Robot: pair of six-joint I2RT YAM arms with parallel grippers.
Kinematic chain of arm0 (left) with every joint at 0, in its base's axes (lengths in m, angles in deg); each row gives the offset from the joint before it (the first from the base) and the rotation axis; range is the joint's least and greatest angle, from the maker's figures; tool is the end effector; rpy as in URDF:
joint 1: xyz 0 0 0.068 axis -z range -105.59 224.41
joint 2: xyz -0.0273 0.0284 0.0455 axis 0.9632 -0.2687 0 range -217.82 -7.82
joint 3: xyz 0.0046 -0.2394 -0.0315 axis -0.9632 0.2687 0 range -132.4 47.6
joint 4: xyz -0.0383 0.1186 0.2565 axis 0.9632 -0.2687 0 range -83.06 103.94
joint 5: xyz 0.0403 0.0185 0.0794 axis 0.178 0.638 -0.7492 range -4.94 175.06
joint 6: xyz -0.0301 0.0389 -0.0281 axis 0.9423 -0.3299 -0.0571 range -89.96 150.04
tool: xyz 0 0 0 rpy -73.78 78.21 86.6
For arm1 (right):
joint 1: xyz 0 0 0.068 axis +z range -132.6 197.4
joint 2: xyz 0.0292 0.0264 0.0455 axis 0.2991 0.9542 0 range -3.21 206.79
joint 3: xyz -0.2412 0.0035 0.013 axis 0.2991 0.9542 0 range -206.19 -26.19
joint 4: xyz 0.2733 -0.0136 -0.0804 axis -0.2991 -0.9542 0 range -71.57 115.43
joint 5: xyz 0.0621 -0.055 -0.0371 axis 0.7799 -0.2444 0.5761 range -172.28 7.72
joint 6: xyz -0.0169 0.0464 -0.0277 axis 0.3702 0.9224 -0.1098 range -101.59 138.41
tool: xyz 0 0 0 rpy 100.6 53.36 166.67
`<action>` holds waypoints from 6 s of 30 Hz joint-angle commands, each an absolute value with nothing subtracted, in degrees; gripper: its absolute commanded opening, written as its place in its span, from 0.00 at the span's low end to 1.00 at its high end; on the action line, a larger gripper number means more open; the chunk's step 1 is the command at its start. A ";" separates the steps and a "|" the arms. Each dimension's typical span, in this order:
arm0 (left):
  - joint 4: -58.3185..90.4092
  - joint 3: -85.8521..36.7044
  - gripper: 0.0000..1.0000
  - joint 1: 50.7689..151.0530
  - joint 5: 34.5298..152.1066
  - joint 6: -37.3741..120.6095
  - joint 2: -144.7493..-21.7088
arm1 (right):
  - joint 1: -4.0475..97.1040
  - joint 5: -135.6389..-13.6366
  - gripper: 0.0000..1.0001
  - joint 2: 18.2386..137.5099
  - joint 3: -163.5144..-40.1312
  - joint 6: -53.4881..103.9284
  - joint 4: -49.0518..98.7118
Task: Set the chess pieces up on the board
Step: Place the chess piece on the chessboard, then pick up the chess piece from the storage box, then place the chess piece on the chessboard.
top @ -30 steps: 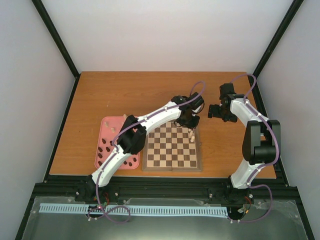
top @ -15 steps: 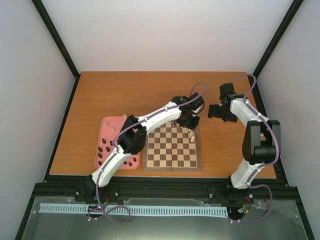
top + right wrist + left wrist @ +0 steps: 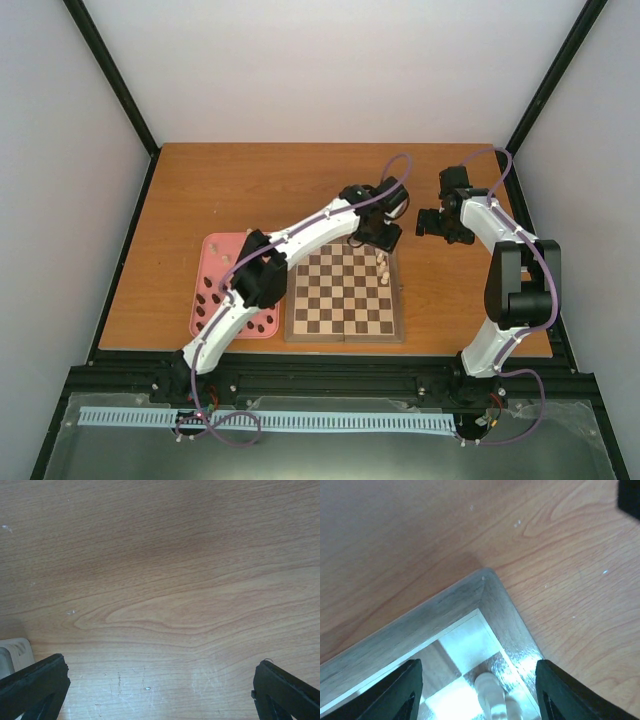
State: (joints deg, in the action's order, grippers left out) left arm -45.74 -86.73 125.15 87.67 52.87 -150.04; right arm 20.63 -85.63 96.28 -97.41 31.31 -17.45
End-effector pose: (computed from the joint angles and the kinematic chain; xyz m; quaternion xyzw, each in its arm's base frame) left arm 0.3292 -0.4054 0.1727 0.2408 0.9506 -0.1344 0.1423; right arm 0.3608 0.0180 0.1594 0.0879 0.9821 -0.0056 0.1662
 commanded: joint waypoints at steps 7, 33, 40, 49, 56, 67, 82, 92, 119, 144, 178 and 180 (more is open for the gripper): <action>-48.81 -78.09 0.63 111.79 72.69 47.97 -128.78 | 20.19 -84.99 1.00 95.78 -99.27 31.32 -17.90; -40.08 -28.37 0.37 75.80 79.42 61.67 -107.28 | 20.21 -83.56 1.00 95.33 -97.37 31.16 -17.12; -38.70 -29.53 0.36 75.78 81.12 61.83 -112.22 | 20.22 -84.18 1.00 95.33 -97.35 30.99 -17.36; -39.59 -30.83 0.37 75.74 80.98 61.13 -110.58 | 20.21 -84.07 1.00 96.06 -97.18 30.84 -17.51; -41.58 -30.98 0.38 75.73 80.57 59.61 -105.99 | 20.23 -84.71 1.00 96.53 -97.19 30.23 -17.62; -41.95 -28.36 0.37 77.87 83.94 52.32 -101.50 | 20.28 -86.87 1.00 98.26 -97.21 31.75 -17.25; -36.61 -32.35 0.36 88.44 84.03 50.05 -113.30 | 20.90 -88.19 1.00 99.86 -99.64 33.12 -18.07; -34.33 -29.63 0.33 88.47 83.02 51.06 -115.83 | 20.89 -88.19 1.00 100.24 -99.35 32.56 -18.06; -32.99 -27.93 0.26 88.45 80.89 50.72 -117.31 | 20.83 -87.82 1.00 99.98 -99.18 32.60 -18.17; -47.09 -44.57 0.11 91.20 85.13 52.90 -104.13 | 20.88 -87.38 1.00 97.69 -99.51 32.68 -17.92; -47.47 -92.30 0.08 124.68 93.58 52.24 -150.32 | 20.83 -89.22 1.00 98.30 -100.04 32.55 -18.00; -47.18 -92.68 0.08 124.64 92.67 52.01 -150.68 | 20.83 -89.22 1.00 98.52 -100.25 32.51 -17.99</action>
State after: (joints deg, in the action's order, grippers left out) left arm -47.42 -89.44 124.72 94.23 53.11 -149.66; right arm 20.78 -88.08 99.25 -100.08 32.80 -18.47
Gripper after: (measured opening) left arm 0.121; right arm 0.999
